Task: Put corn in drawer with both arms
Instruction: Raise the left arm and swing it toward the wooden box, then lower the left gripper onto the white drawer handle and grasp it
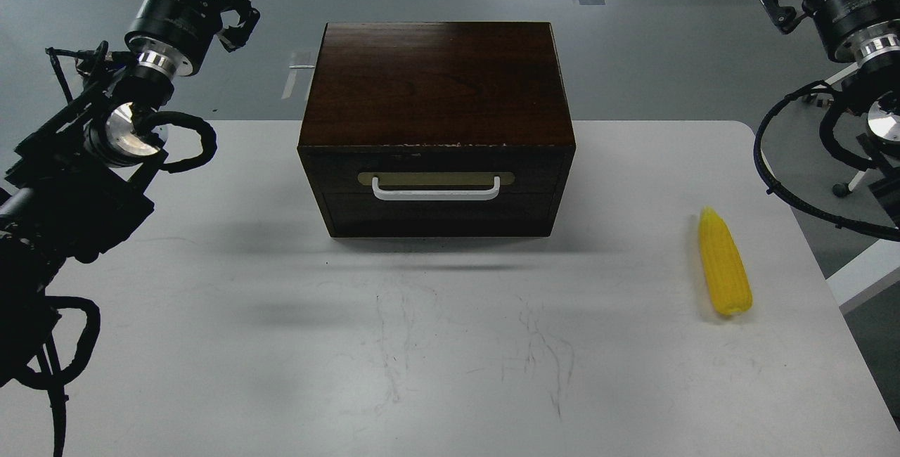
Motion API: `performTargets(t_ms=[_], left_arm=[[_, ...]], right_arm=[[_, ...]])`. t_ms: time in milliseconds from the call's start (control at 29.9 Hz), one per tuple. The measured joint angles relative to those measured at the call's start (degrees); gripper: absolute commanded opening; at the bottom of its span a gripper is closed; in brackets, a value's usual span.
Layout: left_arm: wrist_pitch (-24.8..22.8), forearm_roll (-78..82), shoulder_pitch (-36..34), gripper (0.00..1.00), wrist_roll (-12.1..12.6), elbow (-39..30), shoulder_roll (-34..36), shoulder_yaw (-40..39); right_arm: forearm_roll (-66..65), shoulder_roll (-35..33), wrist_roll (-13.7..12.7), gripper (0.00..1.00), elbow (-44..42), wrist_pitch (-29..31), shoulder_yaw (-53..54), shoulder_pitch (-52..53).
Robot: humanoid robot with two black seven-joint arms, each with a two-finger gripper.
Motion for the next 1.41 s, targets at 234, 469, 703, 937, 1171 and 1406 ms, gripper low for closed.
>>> performTargets(t_ms=[234, 469, 703, 937, 1171, 1406], left_arm=[[0.1, 0.4, -0.2, 0.98, 0.8, -0.2, 0.7, 0.8], [-1.9, 0.7, 0.5, 0.97, 0.8, -0.7, 2.9, 1.9], [-2.2, 6.5, 0.8, 0.86, 0.4, -4.3, 10.0, 7.9], [-2.2, 25.3, -0.3, 0.86, 0.3, -21.2, 21.2, 8.5], [-2.2, 54.6, -2.9, 0.86, -0.8, -41.9, 29.1, 7.8], [-2.2, 79.3, -10.8, 0.86, -3.3, -54.5, 28.1, 8.9]], right_arm=[[0.0, 0.2, 0.1, 1.0, 0.0, 0.0, 0.4, 0.4], [0.0, -0.5, 0.0, 1.0, 0.6, 0.0, 0.5, 0.9], [0.0, -1.4, 0.0, 1.0, 0.7, 0.0, 0.5, 0.8], [0.0, -2.1, 0.2, 1.0, 0.5, 0.0, 0.5, 0.2], [0.0, -3.2, 0.2, 1.0, 0.3, 0.0, 0.5, 0.1], [0.0, -4.4, 0.2, 1.0, -0.1, 0.0, 0.6, 0.1]])
